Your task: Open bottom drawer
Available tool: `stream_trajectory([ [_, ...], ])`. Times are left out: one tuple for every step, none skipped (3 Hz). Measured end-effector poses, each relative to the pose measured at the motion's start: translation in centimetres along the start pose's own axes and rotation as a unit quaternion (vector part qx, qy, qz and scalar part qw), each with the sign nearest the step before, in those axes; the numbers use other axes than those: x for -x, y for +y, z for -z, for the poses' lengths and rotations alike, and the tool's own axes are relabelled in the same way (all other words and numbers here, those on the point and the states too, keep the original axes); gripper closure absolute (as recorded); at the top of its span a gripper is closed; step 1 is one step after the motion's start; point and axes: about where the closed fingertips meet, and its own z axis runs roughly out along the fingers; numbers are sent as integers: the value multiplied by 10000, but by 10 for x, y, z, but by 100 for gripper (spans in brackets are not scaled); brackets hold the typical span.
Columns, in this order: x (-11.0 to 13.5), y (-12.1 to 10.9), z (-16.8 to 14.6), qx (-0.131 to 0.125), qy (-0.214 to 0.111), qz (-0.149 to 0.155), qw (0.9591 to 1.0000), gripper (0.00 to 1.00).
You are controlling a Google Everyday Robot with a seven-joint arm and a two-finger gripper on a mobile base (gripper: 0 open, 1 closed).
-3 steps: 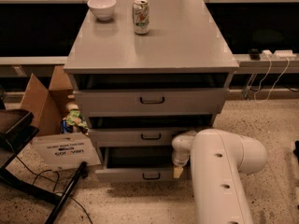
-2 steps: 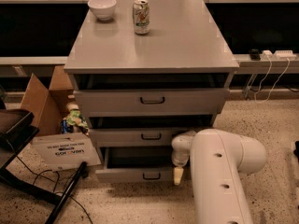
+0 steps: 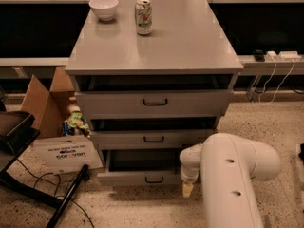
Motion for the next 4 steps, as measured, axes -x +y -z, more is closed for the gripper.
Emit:
stream_trajectory([
  [-13, 29, -8, 224, 129, -59, 9996, 50],
  [-29, 53, -4, 329, 291, -193, 9988, 74],
  [-29, 52, -4, 326, 292, -195, 9988, 97],
  [-44, 52, 0, 218, 365, -290, 9987, 100],
])
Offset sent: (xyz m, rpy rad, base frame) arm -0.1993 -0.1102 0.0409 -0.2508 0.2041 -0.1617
